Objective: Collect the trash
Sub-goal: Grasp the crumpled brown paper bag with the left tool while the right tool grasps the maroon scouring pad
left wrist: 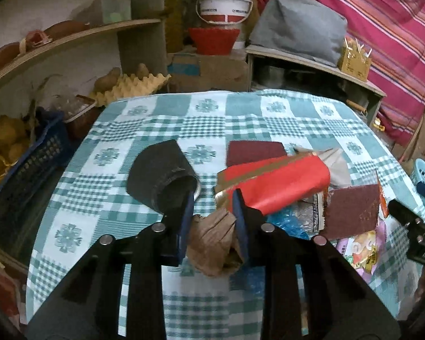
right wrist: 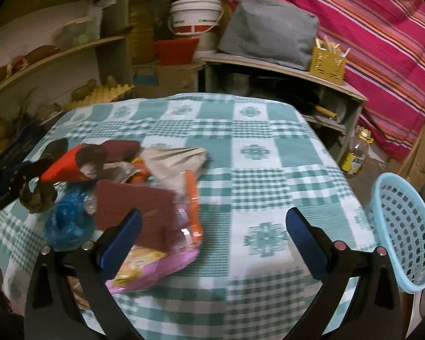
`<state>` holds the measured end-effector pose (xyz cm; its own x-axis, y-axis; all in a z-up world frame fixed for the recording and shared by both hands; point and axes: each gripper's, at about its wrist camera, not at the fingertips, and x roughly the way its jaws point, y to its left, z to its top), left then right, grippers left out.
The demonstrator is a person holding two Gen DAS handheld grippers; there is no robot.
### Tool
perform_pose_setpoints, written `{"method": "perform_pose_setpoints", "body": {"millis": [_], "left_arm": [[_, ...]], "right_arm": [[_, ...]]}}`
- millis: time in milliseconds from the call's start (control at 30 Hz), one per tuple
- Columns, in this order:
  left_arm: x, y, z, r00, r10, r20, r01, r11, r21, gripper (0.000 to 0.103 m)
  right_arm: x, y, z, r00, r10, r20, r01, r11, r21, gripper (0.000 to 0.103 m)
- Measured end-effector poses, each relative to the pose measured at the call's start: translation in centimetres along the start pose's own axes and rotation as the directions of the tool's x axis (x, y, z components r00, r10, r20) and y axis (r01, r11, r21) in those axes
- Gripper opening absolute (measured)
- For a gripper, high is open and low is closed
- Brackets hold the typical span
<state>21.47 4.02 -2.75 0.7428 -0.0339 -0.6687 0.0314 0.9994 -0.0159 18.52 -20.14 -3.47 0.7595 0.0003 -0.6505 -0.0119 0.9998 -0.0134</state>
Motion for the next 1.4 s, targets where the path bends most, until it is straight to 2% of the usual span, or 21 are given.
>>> {"method": "perform_pose_setpoints", "body": {"millis": [33,67,167,333,433,467,500,600,700,833,867,900,933,1067,1267,1333,1400], "left_arm": [[-0.4,0.4,0.0,1.000,0.002,0.011,-0.002,1.000,-0.007,0.023],[-0.5,0.7,0.1,1.000,0.000,0.013,0.000,1.000,-0.011,0.005],[-0.8,1.8,0.4,1.000,-0.004,0.016,0.005,0.999,-0.038,0.005],[-0.5,3.0,0.4,0.998,0.059,0.016,-0.059,0.998,-0.019,0.005],[-0.1,4.5,0.2,0.997,0.083,-0.003,-0.083,0.996,-0.040,0.009],[0.0,5.0,0.1,0.996,0.088,-0.009,-0.089,0.995,-0.043,0.017],[0.0,5.3,0.0,0.996,0.092,-0.011,-0.092,0.995,-0.043,0.032],[-0.4,6.0,-0.4,0.993,0.120,0.011,-0.119,0.992,-0.032,0.059],[-0.7,6.6,-0.8,0.991,0.129,0.020,-0.129,0.991,-0.022,0.073],[-0.5,7.6,-1.4,0.994,0.111,0.011,-0.111,0.993,-0.046,0.082],[-0.4,7.8,-1.6,0.995,0.099,0.005,-0.098,0.994,-0.052,0.085],[-0.2,7.7,-1.8,0.996,0.091,-0.001,-0.091,0.994,-0.056,0.087],[0.1,7.6,-2.0,0.996,0.084,-0.011,-0.084,0.995,-0.054,0.088],[1.6,6.2,-2.7,0.995,0.094,-0.046,-0.094,0.996,-0.001,0.088],[3.6,4.7,-2.9,0.992,0.101,-0.079,-0.097,0.994,0.050,0.088],[4.3,4.9,-3.0,0.990,0.102,-0.100,-0.097,0.994,0.050,0.083],[4.8,5.1,-3.0,0.989,0.076,-0.127,-0.071,0.997,0.038,0.062]], "right_arm": [[0.1,0.3,0.0,1.000,0.008,-0.006,-0.008,1.000,-0.002,0.099],[0.2,0.6,0.0,1.000,0.015,-0.011,-0.015,1.000,-0.001,0.099],[0.4,1.5,-0.1,0.999,0.042,-0.020,-0.042,0.999,0.003,0.099],[1.1,4.1,-0.2,0.997,0.059,-0.048,-0.060,0.998,-0.029,0.099],[1.6,5.4,-0.4,0.997,0.053,-0.058,-0.055,0.997,-0.044,0.099],[1.9,5.8,-0.4,0.997,0.050,-0.064,-0.053,0.997,-0.048,0.099],[2.2,6.3,-0.5,0.996,0.046,-0.075,-0.050,0.997,-0.054,0.099],[3.1,7.4,-0.6,0.996,0.005,-0.094,-0.012,0.997,-0.075,0.099],[3.9,7.8,-0.4,0.994,-0.011,-0.108,0.003,0.997,-0.077,0.099],[4.3,7.7,0.0,0.994,-0.006,-0.107,0.000,0.998,-0.060,0.098],[4.3,7.6,0.1,0.994,-0.002,-0.105,-0.005,0.998,-0.061,0.097],[4.3,7.6,0.2,0.995,0.006,-0.103,-0.012,0.998,-0.064,0.092],[4.3,7.6,0.2,0.995,0.010,-0.104,-0.017,0.997,-0.069,0.085],[4.2,6.9,0.5,0.994,0.038,-0.102,-0.044,0.998,-0.050,0.085],[2.5,5.2,1.5,0.998,0.040,-0.041,-0.040,0.999,-0.015,0.085],[1.8,4.5,1.9,0.999,0.036,-0.020,-0.036,0.999,-0.011,0.085],[1.5,3.8,2.2,0.999,0.032,-0.008,-0.032,0.999,-0.006,0.085]]}}
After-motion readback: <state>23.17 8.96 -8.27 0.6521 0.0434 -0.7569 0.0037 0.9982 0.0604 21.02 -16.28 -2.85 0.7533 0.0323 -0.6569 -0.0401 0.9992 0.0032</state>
